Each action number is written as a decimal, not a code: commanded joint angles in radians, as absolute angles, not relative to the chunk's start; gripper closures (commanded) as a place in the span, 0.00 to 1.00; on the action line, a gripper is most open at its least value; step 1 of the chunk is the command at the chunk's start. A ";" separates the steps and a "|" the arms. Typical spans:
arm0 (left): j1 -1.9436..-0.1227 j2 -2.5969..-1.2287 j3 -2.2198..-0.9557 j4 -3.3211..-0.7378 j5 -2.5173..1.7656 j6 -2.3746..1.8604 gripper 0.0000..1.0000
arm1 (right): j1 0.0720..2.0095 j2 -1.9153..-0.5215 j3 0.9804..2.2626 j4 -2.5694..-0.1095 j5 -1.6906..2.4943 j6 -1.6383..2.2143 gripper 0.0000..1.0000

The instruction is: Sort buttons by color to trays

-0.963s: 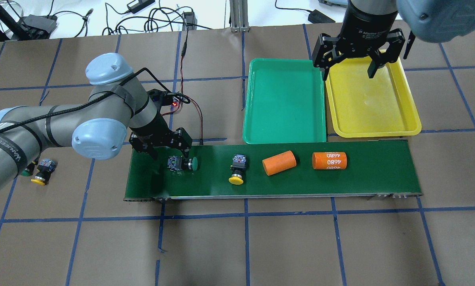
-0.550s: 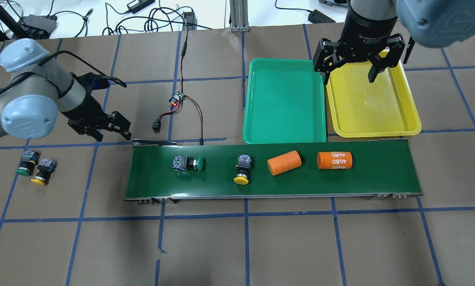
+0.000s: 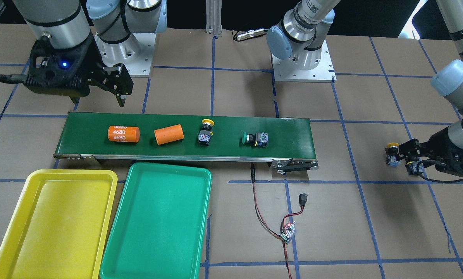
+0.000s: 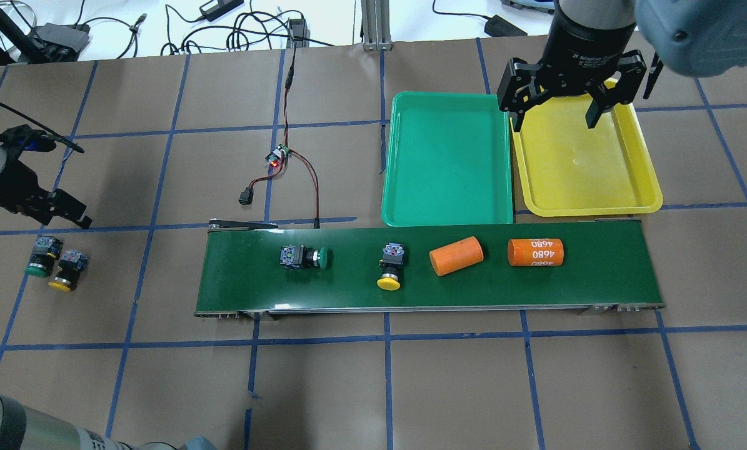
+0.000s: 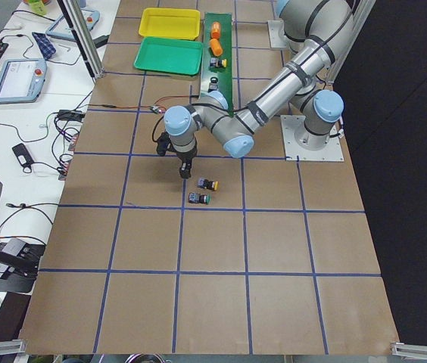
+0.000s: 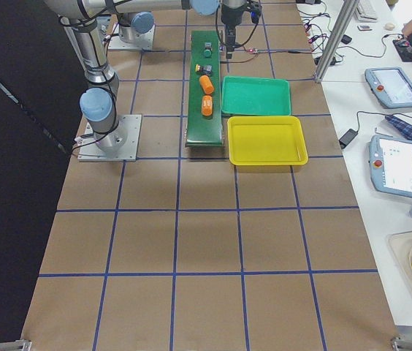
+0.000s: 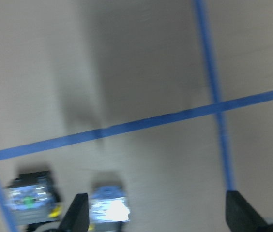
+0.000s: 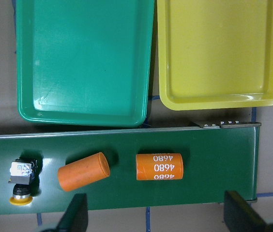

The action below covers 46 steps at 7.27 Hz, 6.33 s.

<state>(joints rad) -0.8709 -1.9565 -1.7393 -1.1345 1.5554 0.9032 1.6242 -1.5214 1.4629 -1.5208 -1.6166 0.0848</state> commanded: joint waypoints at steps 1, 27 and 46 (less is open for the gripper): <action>-0.796 -2.018 -1.739 -1.071 1.560 0.971 0.00 | 1.632 -1.543 1.474 -1.511 -1.615 0.098 0.00; -1.127 -1.722 -2.023 -1.031 1.497 0.561 0.00 | 1.689 -1.517 2.034 -2.051 -1.609 0.058 0.00; -1.349 -1.717 -1.951 -1.106 1.475 0.334 1.00 | 1.603 -1.378 1.888 -2.055 -1.649 0.120 0.88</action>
<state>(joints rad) -1.2269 -1.7555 -1.9355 -1.1014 1.5281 0.4882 1.6461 -1.4401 1.9777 -2.1001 -1.6298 0.1289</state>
